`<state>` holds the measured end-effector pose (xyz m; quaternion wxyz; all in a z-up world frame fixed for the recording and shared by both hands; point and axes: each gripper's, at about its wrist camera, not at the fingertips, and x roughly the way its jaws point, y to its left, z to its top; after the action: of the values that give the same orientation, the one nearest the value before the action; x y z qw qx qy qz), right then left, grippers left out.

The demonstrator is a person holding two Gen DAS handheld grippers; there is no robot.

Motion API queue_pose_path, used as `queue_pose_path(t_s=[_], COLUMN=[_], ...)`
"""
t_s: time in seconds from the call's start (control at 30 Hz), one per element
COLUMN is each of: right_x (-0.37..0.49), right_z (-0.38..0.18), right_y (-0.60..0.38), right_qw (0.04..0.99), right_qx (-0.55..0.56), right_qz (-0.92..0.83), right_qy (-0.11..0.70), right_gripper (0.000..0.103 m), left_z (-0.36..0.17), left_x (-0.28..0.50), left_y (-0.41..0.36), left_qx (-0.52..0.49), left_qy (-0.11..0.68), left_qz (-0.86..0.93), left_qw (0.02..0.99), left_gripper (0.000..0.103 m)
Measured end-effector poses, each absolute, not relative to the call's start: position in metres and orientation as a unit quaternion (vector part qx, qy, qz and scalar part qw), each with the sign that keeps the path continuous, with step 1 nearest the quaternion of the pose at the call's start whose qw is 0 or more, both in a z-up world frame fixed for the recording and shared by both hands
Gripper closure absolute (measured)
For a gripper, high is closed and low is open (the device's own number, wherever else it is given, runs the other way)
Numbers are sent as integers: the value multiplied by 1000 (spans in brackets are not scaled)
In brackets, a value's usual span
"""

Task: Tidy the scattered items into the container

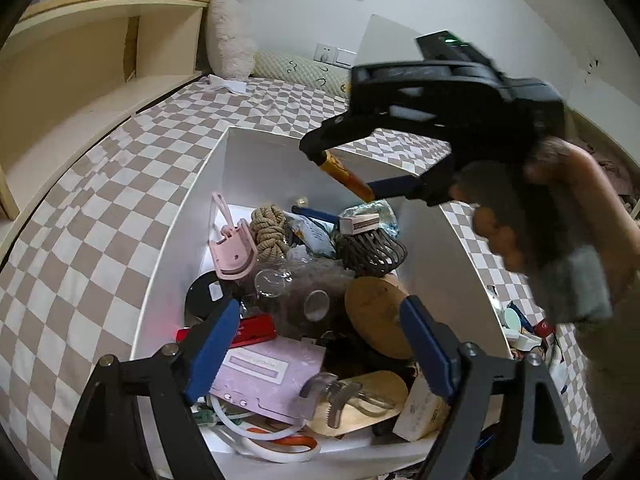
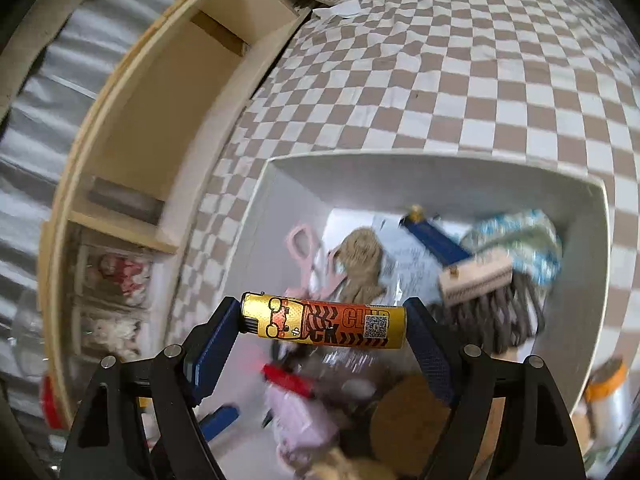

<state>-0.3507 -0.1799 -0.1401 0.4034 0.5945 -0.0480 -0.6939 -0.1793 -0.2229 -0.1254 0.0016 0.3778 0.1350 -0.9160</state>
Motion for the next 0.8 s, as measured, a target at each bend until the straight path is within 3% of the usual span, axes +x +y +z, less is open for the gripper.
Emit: queue_pose_path(t_s=[0.23, 0.33, 0.37, 0.43, 0.8], right_x=[-379, -386, -388, -392, -377], right_z=[-166, -171, -171, -171, -153], right_y=[-188, -179, -176, -171, -160], right_qw=[360, 320, 312, 317, 368], right_qx=[619, 618, 616, 612, 583], right_qz=[-698, -718, -723, -724, -724], right_qy=[-26, -27, -29, -38, -29], right_gripper=[21, 20, 17, 2, 2], left_z=[-130, -129, -129, -129, -120], left_x=[-185, -188, -190, -192, -190], left_y=[-230, -227, -227, -225, -213], left_qx=[378, 376, 376, 376, 376], left_qy=[135, 135, 135, 133, 113], left_qz=[-916, -917, -917, -917, -919], left_qw=[13, 14, 14, 14, 35], left_gripper=[20, 12, 10, 9, 1])
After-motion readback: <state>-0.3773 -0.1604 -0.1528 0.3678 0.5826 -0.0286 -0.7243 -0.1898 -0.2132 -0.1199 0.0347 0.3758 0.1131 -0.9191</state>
